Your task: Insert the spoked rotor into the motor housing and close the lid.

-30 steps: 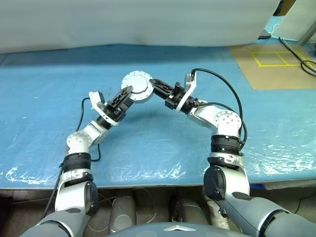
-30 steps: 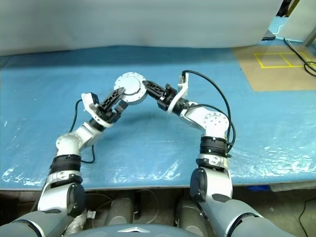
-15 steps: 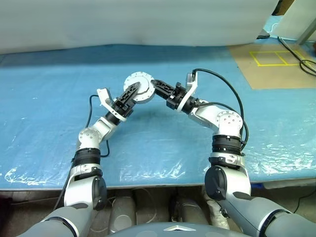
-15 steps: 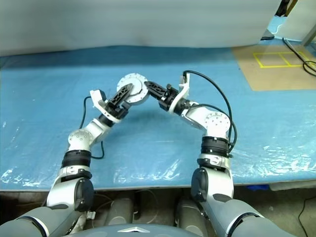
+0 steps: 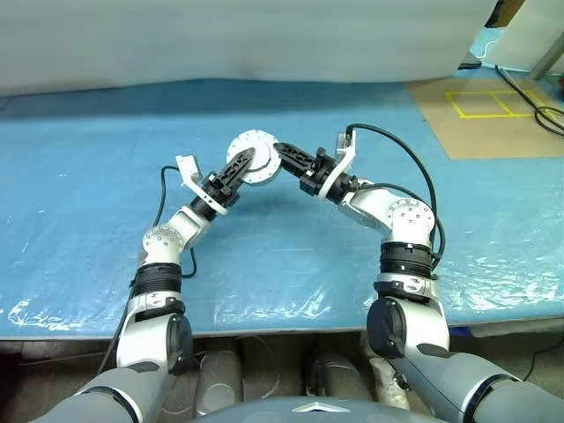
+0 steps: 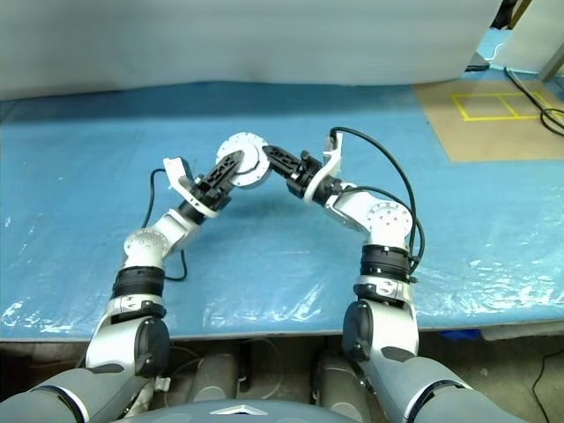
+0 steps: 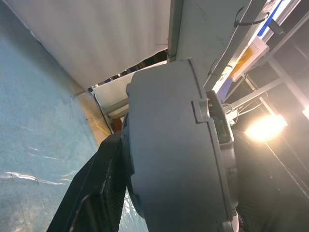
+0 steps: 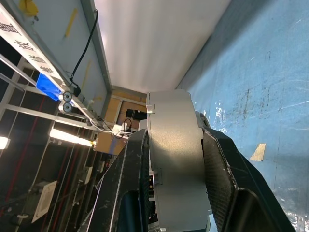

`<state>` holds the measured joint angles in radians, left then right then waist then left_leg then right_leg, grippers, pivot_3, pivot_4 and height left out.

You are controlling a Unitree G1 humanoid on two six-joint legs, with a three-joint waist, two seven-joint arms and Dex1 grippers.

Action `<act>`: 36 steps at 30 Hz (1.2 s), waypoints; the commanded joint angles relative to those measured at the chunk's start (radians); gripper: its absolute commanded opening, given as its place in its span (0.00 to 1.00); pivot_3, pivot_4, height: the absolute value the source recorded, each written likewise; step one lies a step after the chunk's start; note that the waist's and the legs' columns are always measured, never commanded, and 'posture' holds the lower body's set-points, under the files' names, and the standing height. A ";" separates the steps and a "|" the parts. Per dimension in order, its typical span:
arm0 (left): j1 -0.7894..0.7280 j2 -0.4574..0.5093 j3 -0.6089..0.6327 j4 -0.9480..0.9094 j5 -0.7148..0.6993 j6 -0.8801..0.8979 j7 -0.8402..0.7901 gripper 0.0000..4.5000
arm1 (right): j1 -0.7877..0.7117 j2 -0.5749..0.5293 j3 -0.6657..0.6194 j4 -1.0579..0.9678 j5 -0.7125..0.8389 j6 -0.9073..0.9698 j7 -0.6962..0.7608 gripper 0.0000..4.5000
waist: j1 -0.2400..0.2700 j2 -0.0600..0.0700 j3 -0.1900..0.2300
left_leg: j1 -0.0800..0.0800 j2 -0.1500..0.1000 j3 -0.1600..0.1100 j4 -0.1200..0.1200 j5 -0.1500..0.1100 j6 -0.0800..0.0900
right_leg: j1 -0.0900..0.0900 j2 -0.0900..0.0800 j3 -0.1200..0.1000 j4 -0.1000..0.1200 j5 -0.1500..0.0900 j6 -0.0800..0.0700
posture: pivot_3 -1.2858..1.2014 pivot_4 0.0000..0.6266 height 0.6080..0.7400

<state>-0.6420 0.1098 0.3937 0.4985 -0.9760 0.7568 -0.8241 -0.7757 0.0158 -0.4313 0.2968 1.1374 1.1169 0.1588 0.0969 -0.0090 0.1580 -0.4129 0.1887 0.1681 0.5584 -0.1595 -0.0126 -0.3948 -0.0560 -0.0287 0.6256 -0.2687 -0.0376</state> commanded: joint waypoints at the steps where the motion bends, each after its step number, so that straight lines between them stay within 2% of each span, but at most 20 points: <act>1: -0.001 -0.002 0.005 -0.053 -0.030 0.027 -0.015 0.59 | -0.025 0.031 0.016 -0.041 0.051 0.007 0.018 0.27 | 0.000 0.000 0.000 | 0.000 0.000 0.000 0.000 0.000 0.000 | 0.000 0.000 0.000 0.000 0.000 0.000 | 0.52 0.24 1.00; 8: -0.007 -0.013 0.018 -0.065 -0.036 0.009 0.023 0.58 | -0.028 0.040 0.016 -0.030 0.040 0.000 -0.010 0.27 | 0.001 0.000 0.000 | 0.000 0.000 0.000 0.000 0.000 0.000 | 0.000 0.000 0.000 0.000 0.000 0.000 | 0.52 0.24 1.00; 16: -0.026 -0.027 0.016 -0.057 -0.001 -0.033 0.071 0.58 | -0.017 0.036 0.049 -0.064 -0.012 -0.068 0.037 0.27 | 0.001 0.000 0.000 | 0.000 0.000 0.000 0.000 0.000 0.000 | 0.000 0.000 0.000 0.000 0.000 0.000 | 0.52 0.24 1.00; 18: -0.040 -0.027 0.027 -0.049 0.006 -0.070 0.078 0.58 | -0.017 0.035 0.046 -0.062 -0.001 -0.057 0.041 0.43 | 0.001 0.000 0.000 | 0.000 0.000 0.000 0.000 0.000 0.000 | 0.000 0.000 0.000 0.000 0.000 0.000 | 0.52 0.24 1.00; 20: -0.065 -0.025 0.050 -0.030 0.004 -0.109 0.085 0.58 | -0.024 0.031 0.039 -0.038 0.014 -0.020 0.021 0.54 | 0.001 0.000 0.000 | 0.000 0.000 0.000 0.001 0.000 0.000 | 0.000 0.000 0.000 0.000 0.000 0.000 | 0.52 0.24 1.00; 30: -0.089 -0.009 0.073 -0.041 0.040 -0.227 0.118 0.58 | -0.024 0.029 0.042 -0.034 -0.006 -0.022 0.028 0.54 | 0.001 0.000 0.000 | -0.001 0.000 -0.001 0.001 0.000 0.000 | 0.000 0.000 -0.001 0.000 0.000 0.000 | 0.52 0.24 1.00; 36: -0.059 0.028 0.135 -0.037 0.065 -0.329 0.177 0.58 | -0.020 0.028 0.045 -0.035 -0.008 -0.027 0.026 0.54 | -0.002 0.000 0.000 | -0.002 0.000 -0.003 0.002 0.000 0.000 | 0.000 0.000 -0.002 0.000 0.000 0.000 | 0.52 0.24 1.00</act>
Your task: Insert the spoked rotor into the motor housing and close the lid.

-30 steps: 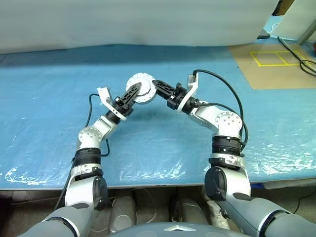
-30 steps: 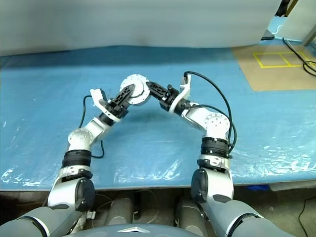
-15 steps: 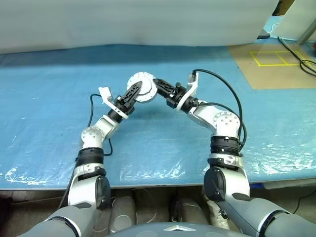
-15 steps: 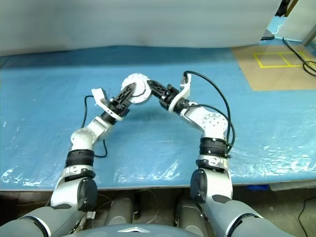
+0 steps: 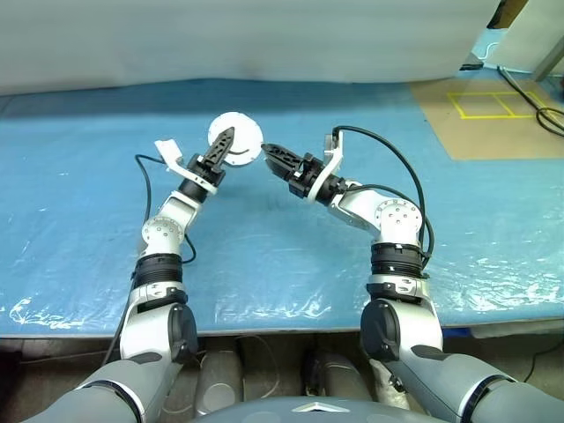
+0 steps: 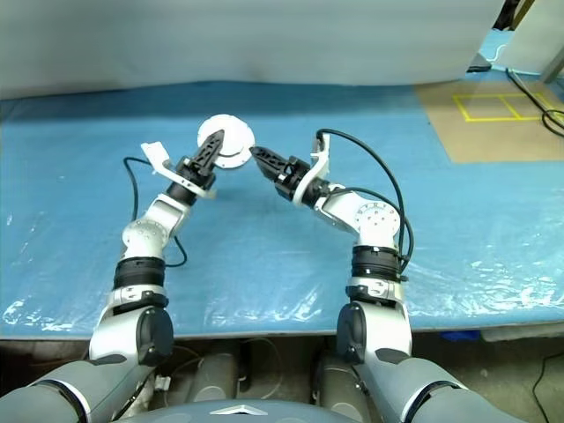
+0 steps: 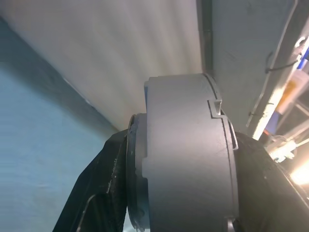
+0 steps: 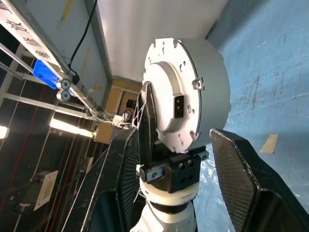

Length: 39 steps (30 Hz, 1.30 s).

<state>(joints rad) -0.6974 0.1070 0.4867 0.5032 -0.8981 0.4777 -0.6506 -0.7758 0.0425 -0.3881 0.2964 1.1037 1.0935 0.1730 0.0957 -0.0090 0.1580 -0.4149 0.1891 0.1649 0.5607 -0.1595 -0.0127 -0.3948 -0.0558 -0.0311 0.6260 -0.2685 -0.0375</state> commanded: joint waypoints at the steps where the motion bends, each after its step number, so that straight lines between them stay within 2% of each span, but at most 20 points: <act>1: 0.004 0.041 0.052 -0.042 -0.009 -0.065 0.011 0.58 | -0.018 0.001 0.003 -0.036 0.025 -0.004 0.011 0.54 | -0.001 0.000 0.000 | 0.000 0.000 0.000 0.000 0.000 0.000 | 0.000 0.000 0.000 0.000 0.000 0.000 | 0.52 0.24 1.00; 8: 0.046 0.130 0.116 0.048 0.052 -0.207 0.052 0.58 | -0.020 0.000 0.017 -0.025 0.012 -0.003 0.017 0.54 | 0.002 0.000 0.000 | -0.001 0.000 -0.001 0.000 0.000 0.000 | 0.000 0.000 -0.001 -0.001 0.000 0.000 | 0.52 0.24 1.00; 17: -0.121 0.282 0.190 0.511 0.194 -0.566 0.183 0.58 | -0.026 -0.004 0.037 -0.012 0.001 0.008 0.025 0.54 | 0.005 -0.001 0.000 | -0.001 0.000 -0.006 0.002 0.000 0.000 | 0.004 0.000 -0.004 -0.002 0.000 0.001 | 0.52 0.24 1.00; 21: -0.166 0.335 0.169 0.640 0.250 -0.606 0.185 0.58 | -0.021 -0.007 0.040 -0.016 0.001 0.009 0.018 0.54 | 0.007 -0.001 0.000 | -0.001 0.000 -0.007 0.002 0.000 0.000 | 0.004 0.000 -0.005 -0.002 0.000 0.001 | 0.52 0.24 1.00; 26: -0.170 0.352 0.178 0.703 0.269 -0.595 0.178 0.58 | -0.018 -0.012 0.037 -0.019 0.001 0.006 0.011 0.54 | 0.007 -0.001 0.000 | -0.001 0.000 -0.007 0.002 0.000 0.000 | 0.004 -0.001 -0.006 -0.002 0.000 0.001 | 0.52 0.24 1.00; 29: -0.171 0.357 0.173 0.717 0.280 -0.568 0.173 0.75 | -0.019 -0.013 0.036 -0.020 0.002 0.004 0.008 0.55 | 0.007 -0.001 0.000 | -0.001 0.000 -0.007 0.002 0.000 0.000 | 0.004 -0.002 -0.007 -0.001 0.000 0.001 | 0.52 0.24 1.00; 32: -0.173 0.371 0.135 0.718 0.335 -0.585 0.187 0.96 | -0.021 -0.011 0.032 -0.013 0.005 0.006 0.000 0.55 | 0.007 -0.001 0.000 | -0.001 0.000 -0.007 0.002 0.000 0.000 | 0.004 -0.002 -0.007 -0.001 0.000 0.001 | 0.52 0.24 1.00; 33: -0.175 0.375 0.131 0.718 0.342 -0.588 0.188 0.99 | -0.021 -0.011 0.032 -0.013 0.005 0.006 0.000 0.55 | 0.006 -0.001 0.000 | -0.001 0.000 -0.007 0.002 0.000 0.000 | 0.004 -0.002 -0.007 -0.001 0.000 0.001 | 0.52 0.24 1.00; 39: -0.165 0.519 0.166 0.727 0.362 -0.639 0.311 0.99 | -0.022 -0.008 0.037 -0.011 0.003 0.004 0.005 0.55 | -0.002 -0.001 0.000 | -0.001 0.000 -0.008 0.002 0.000 0.000 | 0.004 -0.002 -0.007 -0.001 0.000 0.001 | 0.52 0.24 1.00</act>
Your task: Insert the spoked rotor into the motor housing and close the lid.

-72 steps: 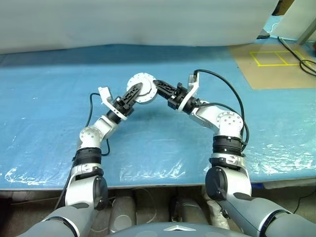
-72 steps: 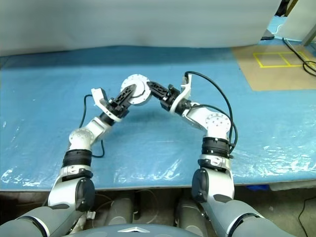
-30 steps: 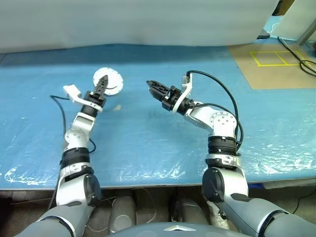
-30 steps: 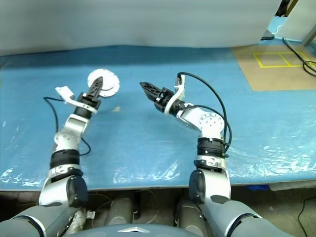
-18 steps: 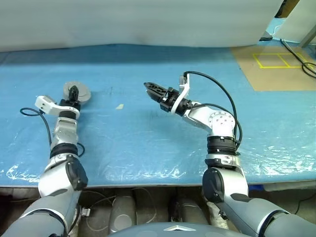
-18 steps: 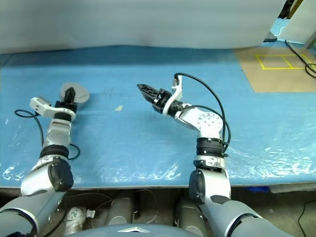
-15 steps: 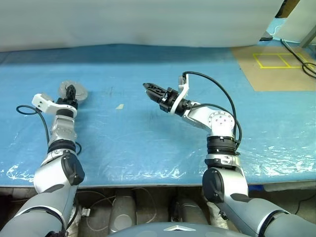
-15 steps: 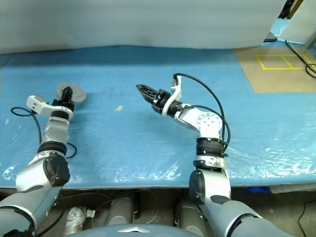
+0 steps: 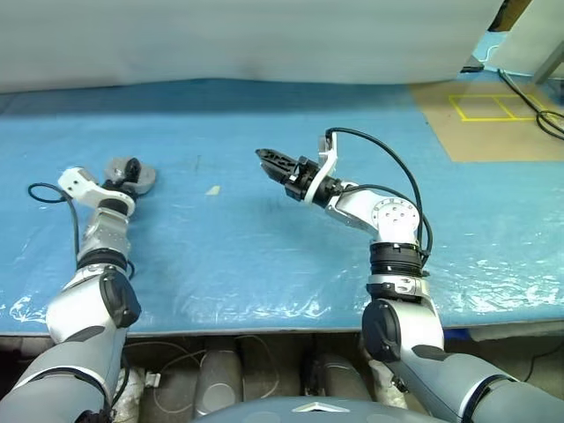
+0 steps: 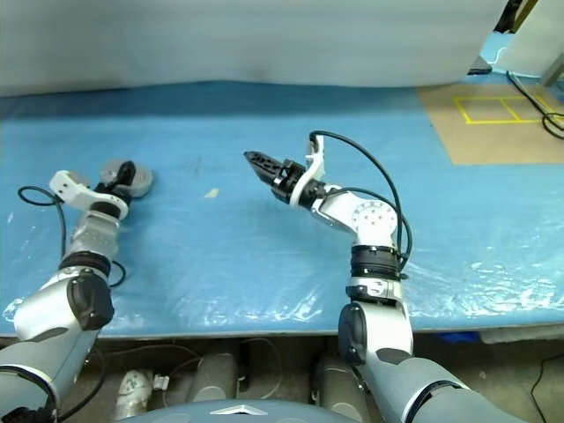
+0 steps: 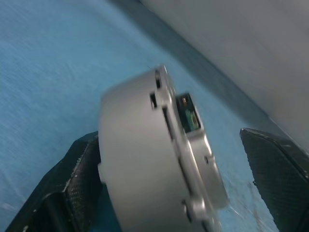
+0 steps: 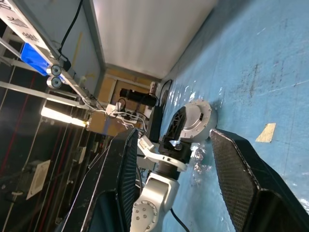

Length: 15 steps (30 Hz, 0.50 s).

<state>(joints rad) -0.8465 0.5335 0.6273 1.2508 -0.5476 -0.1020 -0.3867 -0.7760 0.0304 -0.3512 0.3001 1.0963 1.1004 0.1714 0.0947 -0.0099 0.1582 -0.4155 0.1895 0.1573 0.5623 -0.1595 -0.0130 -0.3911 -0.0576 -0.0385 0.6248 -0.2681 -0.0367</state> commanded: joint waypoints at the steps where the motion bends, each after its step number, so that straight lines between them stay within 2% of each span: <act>1: -0.010 0.115 0.029 -0.016 0.015 -0.070 0.063 0.99 | -0.022 0.004 0.001 -0.014 0.010 -0.003 0.008 0.55 | -0.002 0.000 0.000 | 0.000 0.000 0.000 0.000 0.000 0.000 | 0.000 0.000 0.000 0.000 0.000 0.000 | 0.52 0.24 1.00; 4: 0.007 0.161 0.030 -0.010 0.024 -0.085 0.075 0.99 | -0.022 0.004 0.002 -0.012 0.010 -0.004 0.012 0.55 | 0.002 0.000 0.000 | 0.000 0.000 0.000 -0.001 0.000 0.000 | 0.000 0.000 0.000 0.000 0.000 0.000 | 0.52 0.24 1.00; 8: 0.048 0.192 0.016 -0.050 0.029 -0.068 -0.034 0.99 | -0.027 -0.015 -0.001 -0.038 -0.003 -0.033 0.018 0.55 | 0.011 0.000 0.000 | 0.001 -0.001 0.000 0.000 0.000 0.000 | 0.001 -0.002 -0.001 0.000 0.000 0.000 | 0.52 0.24 1.00; 13: 0.111 0.167 0.002 -0.214 -0.019 0.011 -0.230 0.99 | -0.014 -0.106 0.026 -0.102 -0.069 -0.075 0.057 0.55 | 0.014 0.000 0.000 | 0.001 -0.001 0.000 0.001 0.000 0.000 | 0.002 -0.003 -0.001 0.001 0.000 0.000 | 0.52 0.24 1.00; 15: 0.140 0.142 -0.008 -0.317 -0.039 0.066 -0.261 0.99 | -0.002 -0.147 0.049 -0.134 -0.119 -0.107 0.071 0.55 | 0.015 0.000 0.000 | 0.001 -0.001 0.000 0.001 0.000 0.000 | 0.002 -0.003 -0.002 0.000 0.000 0.000 | 0.52 0.24 1.00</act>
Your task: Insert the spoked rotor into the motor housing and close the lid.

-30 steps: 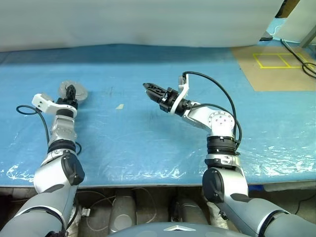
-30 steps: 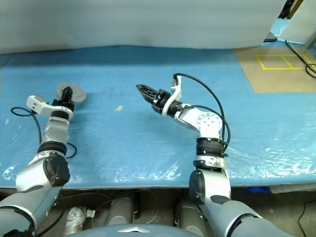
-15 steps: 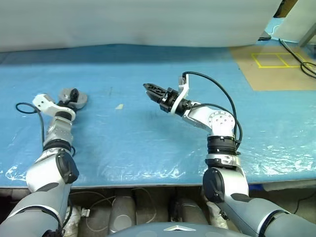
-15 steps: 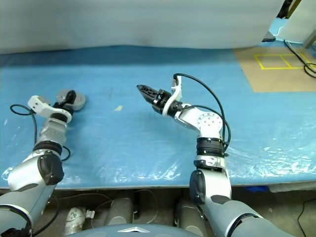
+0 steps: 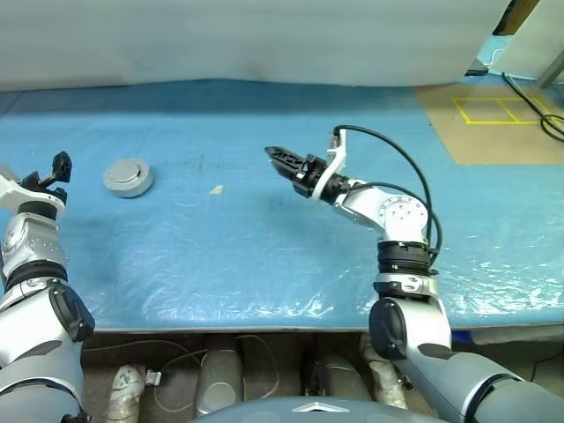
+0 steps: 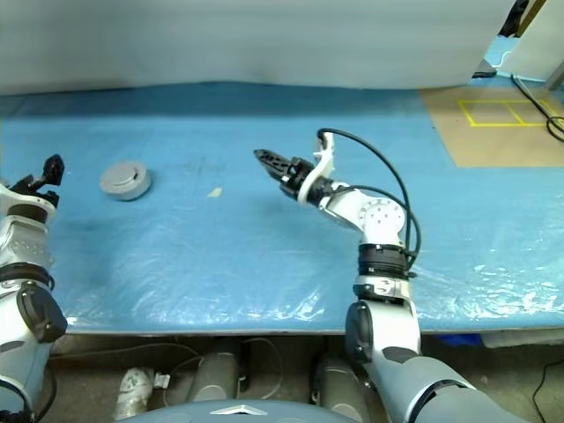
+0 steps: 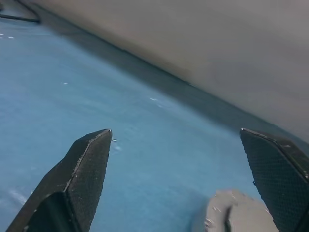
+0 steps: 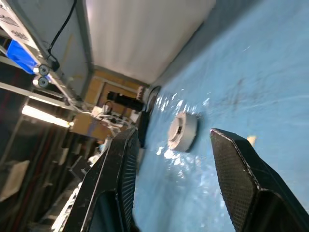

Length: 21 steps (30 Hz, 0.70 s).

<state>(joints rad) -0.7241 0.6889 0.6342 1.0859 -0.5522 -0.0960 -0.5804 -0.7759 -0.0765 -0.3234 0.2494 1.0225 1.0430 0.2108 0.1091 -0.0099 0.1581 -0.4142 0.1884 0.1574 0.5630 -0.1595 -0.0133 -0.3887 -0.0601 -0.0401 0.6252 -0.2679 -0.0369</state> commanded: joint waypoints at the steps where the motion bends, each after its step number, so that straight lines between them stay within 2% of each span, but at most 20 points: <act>1: 0.041 -0.028 -0.032 -0.226 -0.040 0.093 -0.083 0.99 | 0.005 -0.068 0.047 -0.106 -0.084 -0.064 0.037 0.55 | -0.001 0.000 0.000 | 0.000 0.000 0.000 0.000 0.000 0.000 | 0.000 0.000 0.000 0.000 0.000 0.000 | 0.52 0.24 1.00; 6: 0.209 -0.094 -0.120 -0.668 -0.157 0.349 -0.184 0.99 | 0.103 -0.184 0.213 -0.287 -0.350 -0.258 0.054 0.55 | -0.007 0.000 0.000 | 0.000 0.000 0.000 -0.001 0.000 0.000 | 0.000 0.001 0.000 -0.002 0.000 0.000 | 0.52 0.24 1.00; 10: 0.313 -0.185 -0.172 -0.964 -0.293 0.533 -0.148 0.99 | 0.205 -0.218 0.310 -0.320 -0.574 -0.444 0.017 0.55 | -0.013 0.000 0.000 | 0.000 0.000 0.000 -0.001 0.000 0.000 | -0.001 0.001 0.000 -0.001 0.000 0.000 | 0.52 0.24 1.00; 12: 0.353 -0.231 -0.232 -1.050 -0.273 0.547 -0.134 0.99 | 0.252 -0.217 0.344 -0.335 -0.648 -0.496 -0.003 0.55 | -0.013 0.000 0.000 | 0.002 0.000 0.001 -0.001 0.000 0.000 | 0.001 0.001 0.001 -0.001 0.000 -0.001 | 0.52 0.24 1.00; 16: 0.375 -0.320 -0.357 -1.083 -0.140 0.468 -0.093 0.99 | 0.310 -0.207 0.370 -0.317 -0.790 -0.566 -0.086 0.55 | -0.015 0.002 0.001 | 0.007 0.000 0.003 -0.001 0.000 0.000 | 0.005 0.001 0.006 -0.001 0.000 0.000 | 0.52 0.24 1.00; 21: 0.295 -0.463 -0.362 -0.888 0.044 0.251 0.121 0.99 | 0.354 -0.182 0.343 -0.279 -0.907 -0.590 -0.210 0.55 | -0.017 0.002 0.001 | 0.010 0.000 0.006 0.000 0.000 0.000 | 0.005 0.003 0.012 -0.001 0.000 0.001 | 0.52 0.24 1.00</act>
<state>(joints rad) -0.4086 0.2282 0.2536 0.1746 -0.5498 0.2276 -0.5141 -0.4297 -0.2633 0.0404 -0.0164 0.1519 0.4789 0.0345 0.0923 -0.0080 0.1592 -0.4036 0.1877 0.1632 0.5630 -0.1596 -0.0130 -0.3831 -0.0574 -0.0279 0.6240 -0.2673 -0.0353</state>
